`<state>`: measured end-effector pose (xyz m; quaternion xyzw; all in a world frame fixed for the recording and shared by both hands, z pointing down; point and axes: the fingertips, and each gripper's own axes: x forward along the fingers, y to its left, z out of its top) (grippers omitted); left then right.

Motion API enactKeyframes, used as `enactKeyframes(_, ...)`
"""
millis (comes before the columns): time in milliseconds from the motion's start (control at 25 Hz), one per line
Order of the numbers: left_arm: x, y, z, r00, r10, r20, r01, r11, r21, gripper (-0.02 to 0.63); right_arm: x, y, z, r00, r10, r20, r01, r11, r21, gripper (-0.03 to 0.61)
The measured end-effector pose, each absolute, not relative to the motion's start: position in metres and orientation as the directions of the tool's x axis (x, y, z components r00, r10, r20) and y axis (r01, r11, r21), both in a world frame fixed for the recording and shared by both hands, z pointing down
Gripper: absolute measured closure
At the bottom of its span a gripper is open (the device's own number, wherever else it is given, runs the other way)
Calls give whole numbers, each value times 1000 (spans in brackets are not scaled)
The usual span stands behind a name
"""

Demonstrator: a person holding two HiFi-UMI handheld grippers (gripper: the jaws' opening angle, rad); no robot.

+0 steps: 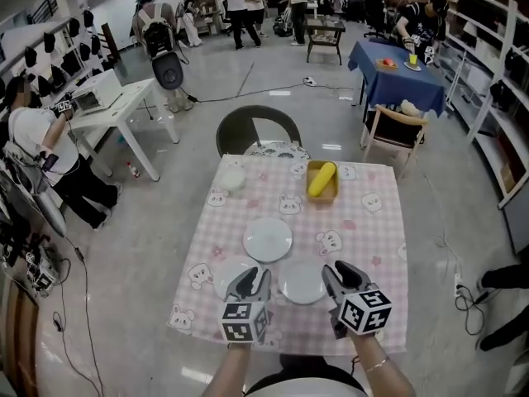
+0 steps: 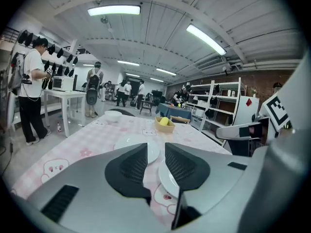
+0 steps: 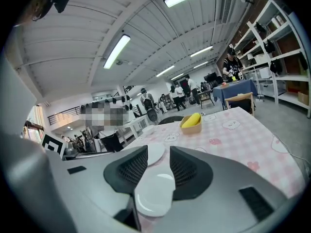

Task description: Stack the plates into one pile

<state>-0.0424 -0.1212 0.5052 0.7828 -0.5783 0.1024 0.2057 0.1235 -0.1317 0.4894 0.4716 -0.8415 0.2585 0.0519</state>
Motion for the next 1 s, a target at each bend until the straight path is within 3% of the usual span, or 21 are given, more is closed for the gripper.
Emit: enactKeyframes(1000,-2,-150,601,318,-689,651,-948,-225,226,483,145,-151,562,-532,-700,476,-840,366,-400,434)
